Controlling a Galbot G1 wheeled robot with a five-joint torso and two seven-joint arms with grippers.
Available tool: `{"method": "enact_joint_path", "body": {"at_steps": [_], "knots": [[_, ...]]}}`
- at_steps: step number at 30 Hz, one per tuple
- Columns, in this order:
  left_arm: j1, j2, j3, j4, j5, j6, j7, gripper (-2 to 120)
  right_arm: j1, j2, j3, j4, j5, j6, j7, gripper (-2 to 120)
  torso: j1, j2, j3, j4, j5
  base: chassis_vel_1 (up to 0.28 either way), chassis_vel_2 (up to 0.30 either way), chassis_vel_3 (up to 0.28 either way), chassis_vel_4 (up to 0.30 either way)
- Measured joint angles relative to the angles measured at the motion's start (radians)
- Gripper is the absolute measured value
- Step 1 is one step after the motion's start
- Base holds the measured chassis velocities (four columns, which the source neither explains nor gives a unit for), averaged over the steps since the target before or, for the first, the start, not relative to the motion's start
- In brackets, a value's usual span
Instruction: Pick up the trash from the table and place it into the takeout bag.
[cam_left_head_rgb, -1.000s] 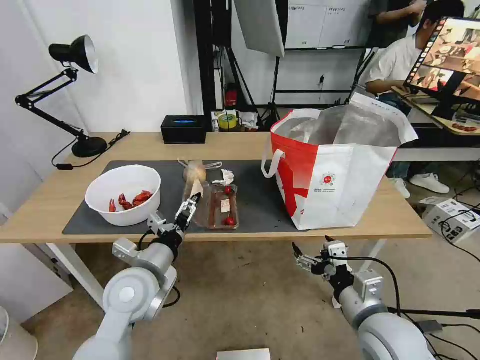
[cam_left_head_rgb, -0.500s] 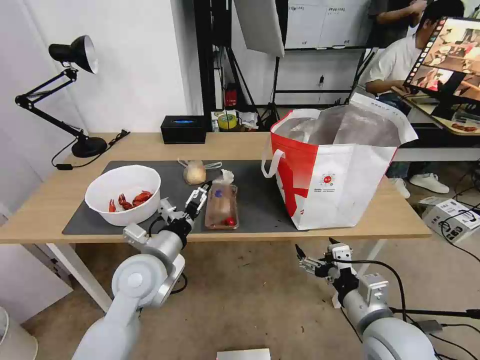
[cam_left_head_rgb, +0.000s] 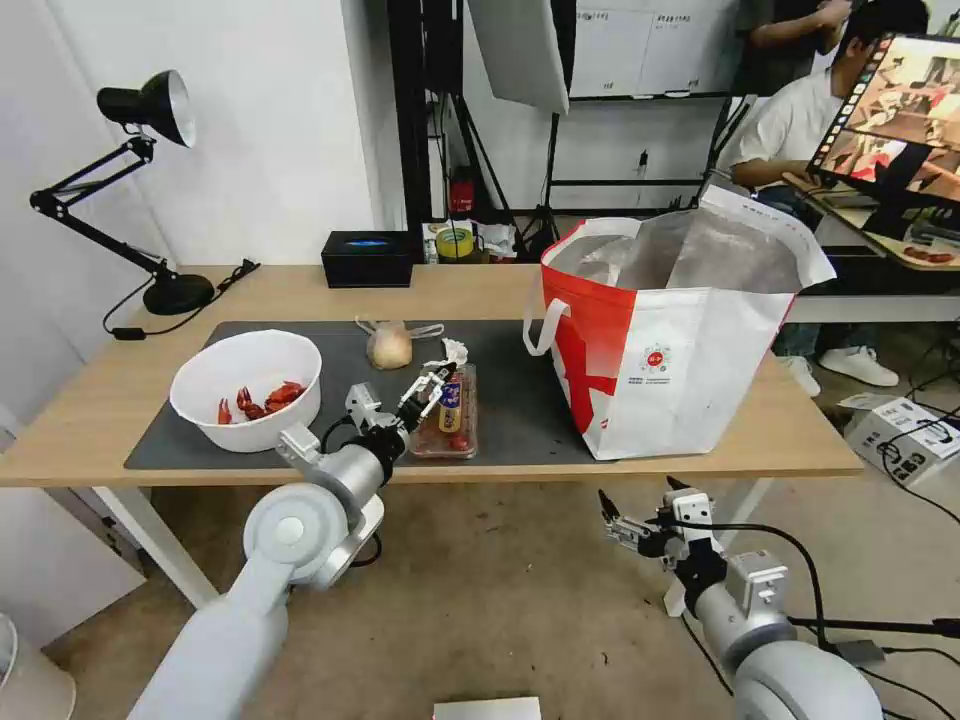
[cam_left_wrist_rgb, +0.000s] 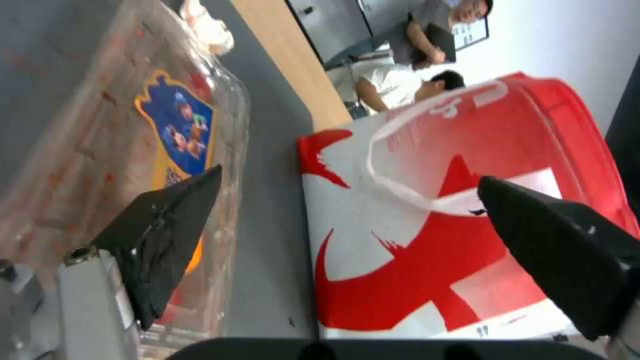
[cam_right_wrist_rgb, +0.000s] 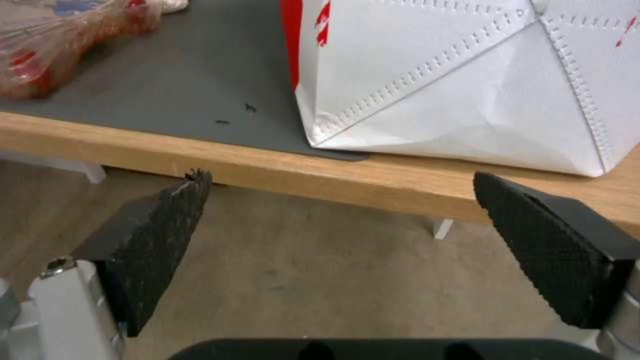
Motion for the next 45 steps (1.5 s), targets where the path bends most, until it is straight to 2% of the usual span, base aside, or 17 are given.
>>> {"method": "enact_joint_path", "body": {"at_steps": [7, 9, 13, 15, 17, 18, 19, 20, 21, 23, 26, 28, 29, 31, 33, 42, 45], "knots": [[-0.013, 0.024, 0.014, -0.009, 0.036, 0.014, 0.017, 100, 0.004, 0.002, -0.005, 0.000, 0.001, 0.000, 0.000, 100, 0.000, 0.000, 0.000, 0.0000, 0.0000, 0.000, 0.000, 0.000, 0.000], [-0.032, 0.067, 0.032, -0.006, 0.131, 0.032, 0.066, 100, 0.013, 0.001, -0.011, -0.004, 0.013, 0.000, 0.000, 100, 0.000, 0.000, 0.000, 0.0000, -0.0001, 0.000, 0.000, 0.000, 0.000], [-0.048, 0.111, 0.046, -0.002, 0.187, 0.070, 0.113, 100, 0.022, -0.001, -0.014, -0.006, 0.032, 0.000, -0.001, 100, 0.000, 0.000, 0.000, 0.0000, -0.0001, 0.000, 0.000, 0.000, 0.000], [-0.081, 0.187, 0.079, 0.021, 0.321, 0.089, 0.212, 100, 0.031, -0.004, -0.017, -0.009, 0.053, -0.002, 0.000, 100, 0.000, 0.000, 0.000, 0.0001, -0.0002, 0.000, 0.000, 0.000, 0.000], [-0.091, 0.205, 0.087, 0.030, 0.353, 0.090, 0.238, 100, 0.033, -0.004, -0.018, -0.009, 0.058, -0.002, 0.001, 100, 0.000, 0.000, 0.000, 0.0001, -0.0001, 0.000, 0.000, 0.000, 0.000], [-0.143, 0.278, 0.129, 0.067, 0.483, 0.088, 0.347, 100, 0.042, -0.006, -0.023, -0.010, 0.078, -0.004, 0.002, 100, 0.000, 0.000, 0.000, 0.0000, -0.0001, 0.000, 0.000, 0.000, 0.000], [-0.157, 0.294, 0.141, 0.077, 0.515, 0.084, 0.370, 99, 0.045, -0.006, -0.025, -0.011, 0.084, -0.005, 0.003, 100, 0.000, 0.000, 0.000, 0.0001, -0.0001, 0.000, 0.000, 0.000, 0.000], [-0.215, 0.350, 0.190, 0.120, 0.642, 0.053, 0.462, 98, 0.055, -0.010, -0.030, -0.011, 0.103, -0.005, 0.003, 100, 0.000, 0.000, 0.000, 0.0001, 0.0000, 0.000, 0.000, 0.000, 0.000], [-0.215, 0.350, 0.190, 0.120, 0.642, 0.053, 0.462, 98, 0.055, -0.010, -0.030, -0.011, 0.103, -0.005, 0.003, 100, 0.000, 0.000, 0.000, 0.0001, 0.0000, 0.000, 0.000, 0.000, 0.000], [-0.270, 0.393, 0.239, 0.159, 0.739, 0.008, 0.561, 95, 0.070, -0.016, -0.036, -0.011, 0.136, -0.006, 0.003, 100, 0.000, 0.000, 0.000, 0.0000, -0.0001, 0.000, 0.000, 0.000, 0.000], [-0.292, 0.409, 0.259, 0.174, 0.770, -0.013, 0.608, 93, 0.079, -0.020, -0.037, -0.011, 0.160, -0.005, 0.003, 100, 0.000, 0.000, 0.000, 0.0000, 0.0000, 0.000, 0.000, 0.000, 0.000], [-0.320, 0.426, 0.287, 0.205, 0.822, -0.053, 0.697, 82, 0.103, -0.030, -0.040, -0.011, 0.232, -0.002, 0.001, 100, 0.000, 0.000, 0.000, 0.0000, -0.0001, 0.000, 0.000, 0.000, 0.000], [-0.320, 0.426, 0.287, 0.205, 0.822, -0.053, 0.697, 82, 0.103, -0.030, -0.040, -0.011, 0.232, -0.002, 0.001, 100, 0.000, 0.000, 0.000, 0.0000, -0.0001, 0.000, 0.000, 0.000, 0.000], [-0.330, 0.437, 0.300, 0.229, 0.857, -0.079, 0.758, 75, 0.127, -0.040, -0.041, -0.010, 0.305, 0.001, 0.000, 100, 0.000, 0.000, 0.000, 0.0000, -0.0001, 0.000, 0.000, 0.000, 0.000], [-0.333, 0.445, 0.308, 0.242, 0.876, -0.090, 0.796, 64, 0.150, -0.049, -0.042, -0.011, 0.363, 0.006, -0.001, 100, 0.000, 0.000, 0.000, 0.0001, -0.0002, 0.000, 0.000, 0.000, 0.000], [-0.332, 0.462, 0.325, 0.304, 0.941, -0.134, 0.890, 35, 0.216, -0.068, -0.078, -0.041, 0.518, 0.055, -0.035, 100, 0.000, 0.000, 0.000, 0.0000, 0.0000, 0.000, 0.000, 0.000, 0.000], [-0.326, 0.462, 0.327, 0.325, 0.964, -0.144, 0.915, 21, 0.247, -0.069, -0.094, -0.052, 0.588, 0.072, -0.042, 100, 0.000, 0.000, 0.000, 0.0001, 0.0000, 0.000, 0.000, 0.000, 0.000]]}}
